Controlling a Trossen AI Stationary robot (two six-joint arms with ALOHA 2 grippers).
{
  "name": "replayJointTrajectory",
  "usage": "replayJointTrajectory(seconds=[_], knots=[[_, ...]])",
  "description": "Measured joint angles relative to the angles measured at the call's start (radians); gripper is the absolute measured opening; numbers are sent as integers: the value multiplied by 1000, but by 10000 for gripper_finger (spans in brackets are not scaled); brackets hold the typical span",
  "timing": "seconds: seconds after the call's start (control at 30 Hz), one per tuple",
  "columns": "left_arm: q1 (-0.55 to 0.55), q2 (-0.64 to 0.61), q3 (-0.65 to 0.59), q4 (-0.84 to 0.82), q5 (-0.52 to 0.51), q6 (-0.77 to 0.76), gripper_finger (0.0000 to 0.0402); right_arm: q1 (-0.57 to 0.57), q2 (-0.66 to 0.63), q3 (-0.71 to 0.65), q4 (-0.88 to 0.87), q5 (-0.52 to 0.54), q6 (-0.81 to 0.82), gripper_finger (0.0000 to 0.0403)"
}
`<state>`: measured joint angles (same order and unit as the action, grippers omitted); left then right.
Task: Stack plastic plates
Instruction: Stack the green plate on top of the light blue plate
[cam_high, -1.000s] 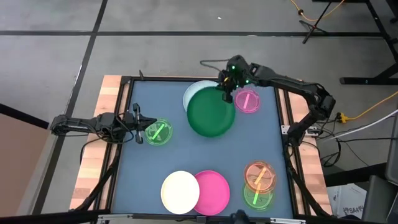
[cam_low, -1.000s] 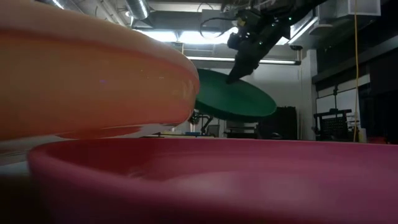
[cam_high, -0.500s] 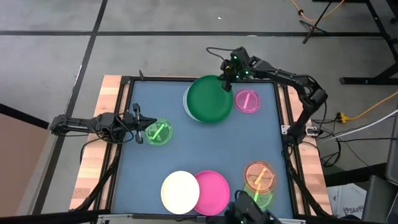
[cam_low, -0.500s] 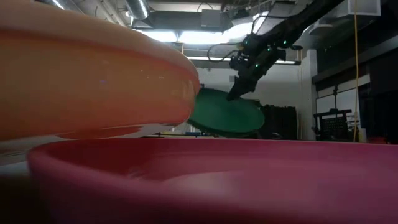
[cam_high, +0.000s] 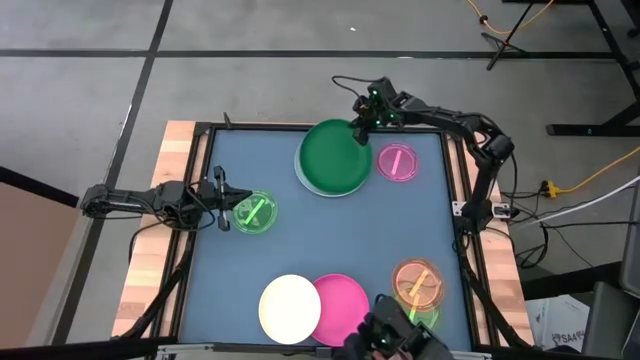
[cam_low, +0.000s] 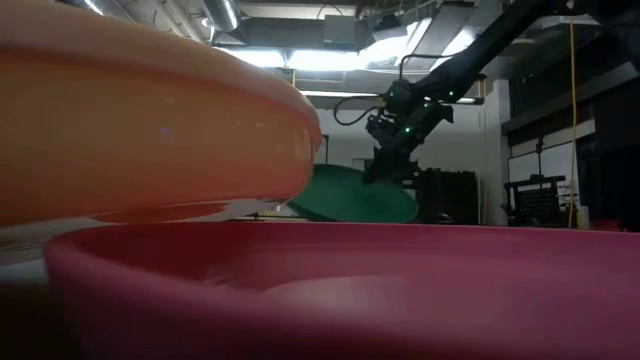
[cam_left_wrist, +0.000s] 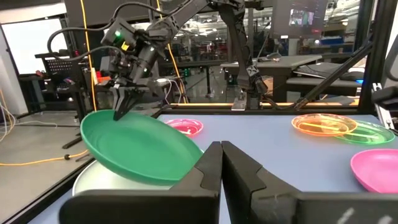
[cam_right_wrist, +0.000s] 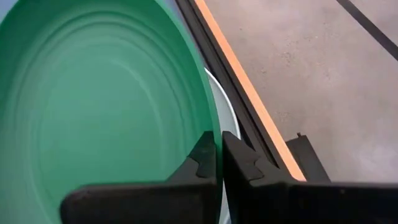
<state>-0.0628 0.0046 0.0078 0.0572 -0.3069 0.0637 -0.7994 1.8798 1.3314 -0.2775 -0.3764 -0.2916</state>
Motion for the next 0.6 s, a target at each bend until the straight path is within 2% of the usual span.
replayJointTrajectory(seconds=[0.6], knots=[[0, 0, 0, 0, -6, 1, 2, 0, 22, 0, -1, 26, 0, 1]])
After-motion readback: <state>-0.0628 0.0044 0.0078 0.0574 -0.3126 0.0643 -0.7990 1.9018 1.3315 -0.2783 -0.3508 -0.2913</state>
